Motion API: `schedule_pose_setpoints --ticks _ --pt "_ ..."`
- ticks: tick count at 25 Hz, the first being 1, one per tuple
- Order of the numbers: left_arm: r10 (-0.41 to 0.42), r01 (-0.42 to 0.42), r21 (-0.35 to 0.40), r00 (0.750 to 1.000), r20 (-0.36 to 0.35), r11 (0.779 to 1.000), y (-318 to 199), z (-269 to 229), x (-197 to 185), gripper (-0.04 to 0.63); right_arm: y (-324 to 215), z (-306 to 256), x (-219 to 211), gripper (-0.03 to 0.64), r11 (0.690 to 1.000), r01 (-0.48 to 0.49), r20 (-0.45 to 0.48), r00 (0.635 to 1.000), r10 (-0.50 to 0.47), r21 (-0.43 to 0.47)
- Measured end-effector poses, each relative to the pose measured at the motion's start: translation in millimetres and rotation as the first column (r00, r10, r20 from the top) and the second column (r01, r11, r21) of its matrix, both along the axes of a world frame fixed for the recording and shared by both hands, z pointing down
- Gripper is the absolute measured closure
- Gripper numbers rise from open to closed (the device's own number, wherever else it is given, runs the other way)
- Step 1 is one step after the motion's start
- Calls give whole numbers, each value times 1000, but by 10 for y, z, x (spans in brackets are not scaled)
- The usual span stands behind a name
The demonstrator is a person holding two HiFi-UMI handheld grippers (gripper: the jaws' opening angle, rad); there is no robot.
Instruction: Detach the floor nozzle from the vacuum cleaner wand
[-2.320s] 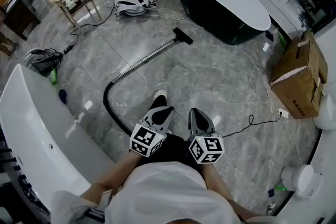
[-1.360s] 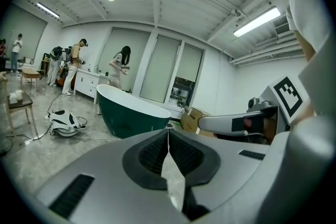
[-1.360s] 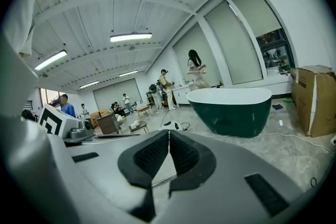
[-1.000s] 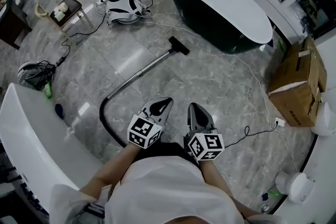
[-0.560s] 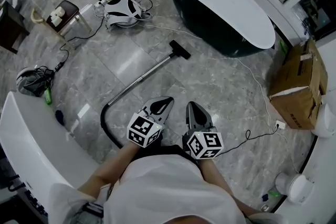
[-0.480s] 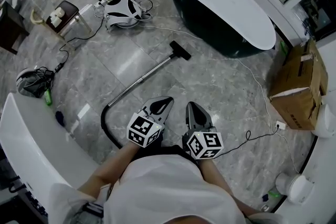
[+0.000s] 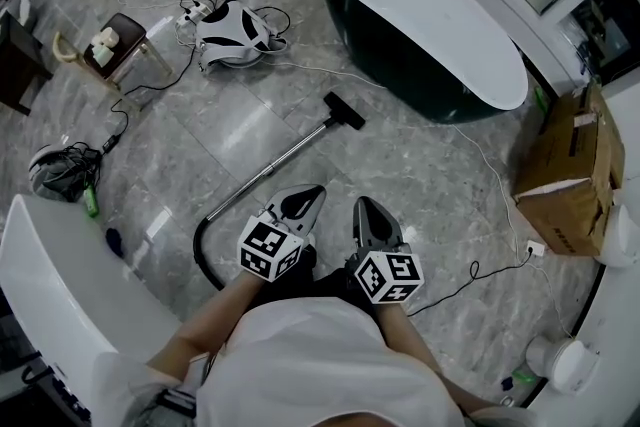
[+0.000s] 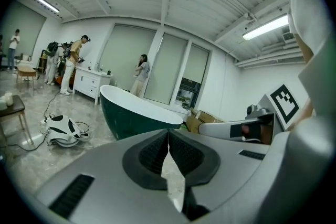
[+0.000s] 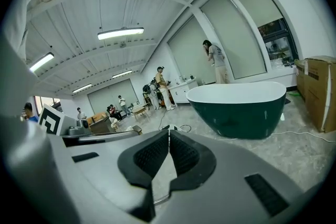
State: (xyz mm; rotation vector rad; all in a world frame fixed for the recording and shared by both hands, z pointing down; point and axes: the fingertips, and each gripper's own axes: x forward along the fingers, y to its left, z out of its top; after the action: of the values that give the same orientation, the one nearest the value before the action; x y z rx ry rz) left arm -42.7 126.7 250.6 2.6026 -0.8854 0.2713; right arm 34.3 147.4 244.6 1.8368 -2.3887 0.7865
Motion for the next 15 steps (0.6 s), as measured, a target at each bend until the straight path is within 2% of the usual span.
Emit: schedule_pose_setpoints --ticks 3,7,15 --pt "-27 27 -7 999 -42 1000 -124 -58 -20 583 -83 -9 -35 600 1000 11 -6 1000 -11 7" --pt "-14 15 5 998 -61 1000 -123 -97 9 583 -121 -9 -32 601 1000 15 -10 1000 -15 12" --pt "-33 32 -15 999 -31 999 -245 -23 -4 583 -245 42 62 600 1000 3 18 1000 -3 -4"
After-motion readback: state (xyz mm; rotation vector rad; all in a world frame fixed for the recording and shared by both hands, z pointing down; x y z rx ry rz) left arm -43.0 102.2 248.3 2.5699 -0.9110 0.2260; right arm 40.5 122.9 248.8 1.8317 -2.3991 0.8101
